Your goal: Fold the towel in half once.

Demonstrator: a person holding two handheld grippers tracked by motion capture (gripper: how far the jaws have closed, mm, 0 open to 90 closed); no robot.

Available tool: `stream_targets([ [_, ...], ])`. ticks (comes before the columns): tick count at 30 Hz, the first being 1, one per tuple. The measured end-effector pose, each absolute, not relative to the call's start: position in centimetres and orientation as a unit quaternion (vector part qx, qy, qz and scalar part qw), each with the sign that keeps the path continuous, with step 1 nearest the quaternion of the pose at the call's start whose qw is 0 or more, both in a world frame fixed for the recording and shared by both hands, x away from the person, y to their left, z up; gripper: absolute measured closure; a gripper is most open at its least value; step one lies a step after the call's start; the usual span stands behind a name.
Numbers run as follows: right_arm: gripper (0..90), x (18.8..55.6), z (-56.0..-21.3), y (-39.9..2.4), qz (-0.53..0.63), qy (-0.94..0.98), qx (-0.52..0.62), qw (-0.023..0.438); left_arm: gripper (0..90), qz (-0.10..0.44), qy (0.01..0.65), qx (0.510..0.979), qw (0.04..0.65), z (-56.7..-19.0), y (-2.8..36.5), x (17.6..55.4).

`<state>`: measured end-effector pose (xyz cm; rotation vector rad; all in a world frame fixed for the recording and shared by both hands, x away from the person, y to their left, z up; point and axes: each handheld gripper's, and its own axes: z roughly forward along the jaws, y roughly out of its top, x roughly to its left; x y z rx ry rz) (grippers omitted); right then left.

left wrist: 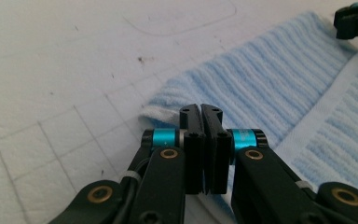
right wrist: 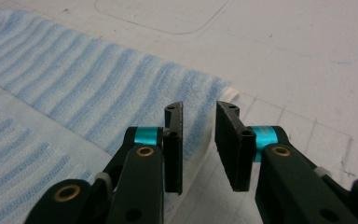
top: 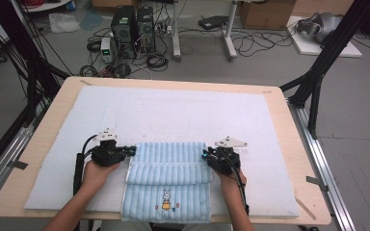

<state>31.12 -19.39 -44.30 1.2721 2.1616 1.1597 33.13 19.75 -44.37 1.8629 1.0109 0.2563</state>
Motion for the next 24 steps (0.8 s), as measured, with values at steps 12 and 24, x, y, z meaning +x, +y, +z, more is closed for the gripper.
stream_targets([
  [12, 49.3, 31.0, -44.2, -20.5, 0.423, 0.756, 0.471, 0.167, 46.2, 0.121, 0.447, 0.753, 0.468, -45.0, 20.3, 33.3],
  [24, 68.3, 31.4, -44.6, -18.8, 0.365, 0.805, 0.439, 0.157, 80.4, 0.099, 0.410, 0.791, 0.444, -45.3, 19.2, 33.3],
])
